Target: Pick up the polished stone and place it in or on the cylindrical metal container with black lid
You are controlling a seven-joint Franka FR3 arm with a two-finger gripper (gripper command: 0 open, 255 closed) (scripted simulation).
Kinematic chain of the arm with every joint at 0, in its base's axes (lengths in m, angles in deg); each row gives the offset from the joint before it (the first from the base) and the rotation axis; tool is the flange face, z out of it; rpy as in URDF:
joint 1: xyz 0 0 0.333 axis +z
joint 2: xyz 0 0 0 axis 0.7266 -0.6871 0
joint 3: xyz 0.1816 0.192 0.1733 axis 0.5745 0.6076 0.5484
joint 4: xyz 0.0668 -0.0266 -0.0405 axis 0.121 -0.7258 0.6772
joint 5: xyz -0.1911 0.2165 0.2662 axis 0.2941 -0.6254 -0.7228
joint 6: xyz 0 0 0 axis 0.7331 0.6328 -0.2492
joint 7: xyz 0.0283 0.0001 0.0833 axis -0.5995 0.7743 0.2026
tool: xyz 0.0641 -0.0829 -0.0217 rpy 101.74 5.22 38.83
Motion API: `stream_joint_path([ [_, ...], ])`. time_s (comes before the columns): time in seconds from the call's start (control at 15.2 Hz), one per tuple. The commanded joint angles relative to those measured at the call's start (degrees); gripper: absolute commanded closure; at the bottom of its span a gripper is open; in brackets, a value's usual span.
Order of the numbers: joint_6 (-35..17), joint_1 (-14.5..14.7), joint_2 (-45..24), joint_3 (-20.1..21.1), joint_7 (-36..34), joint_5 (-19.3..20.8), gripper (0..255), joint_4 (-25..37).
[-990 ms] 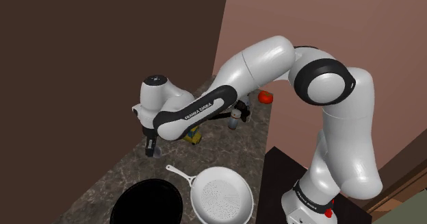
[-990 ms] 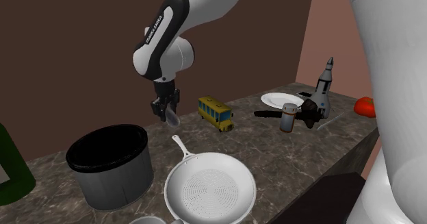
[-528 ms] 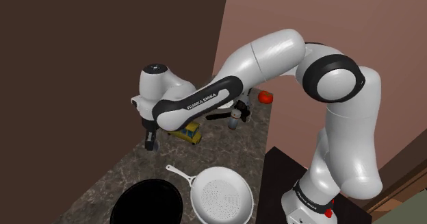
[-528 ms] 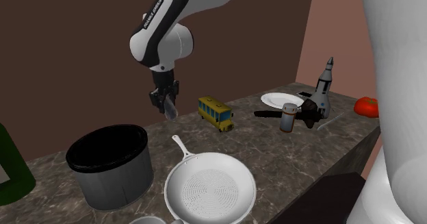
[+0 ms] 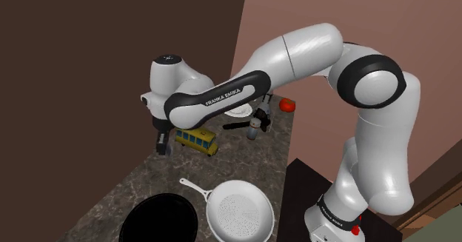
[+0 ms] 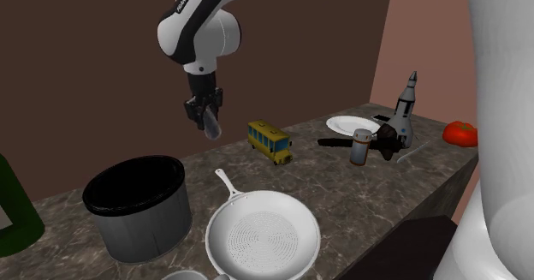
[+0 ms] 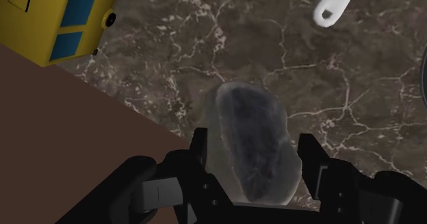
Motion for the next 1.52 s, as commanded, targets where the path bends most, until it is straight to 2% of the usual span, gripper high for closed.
stream_joint_path([
  [0.0, 1.4, -0.1, 0.8, 0.0, 0.2, -0.1, 255, 0.6],
  [0.73, 8.1, -0.1, 3.8, 0.2, 0.8, -0.6, 255, 4.4],
  [1.45, 6.6, 8.2, 11.3, 4.7, -13.2, 1.5, 255, -5.7],
])
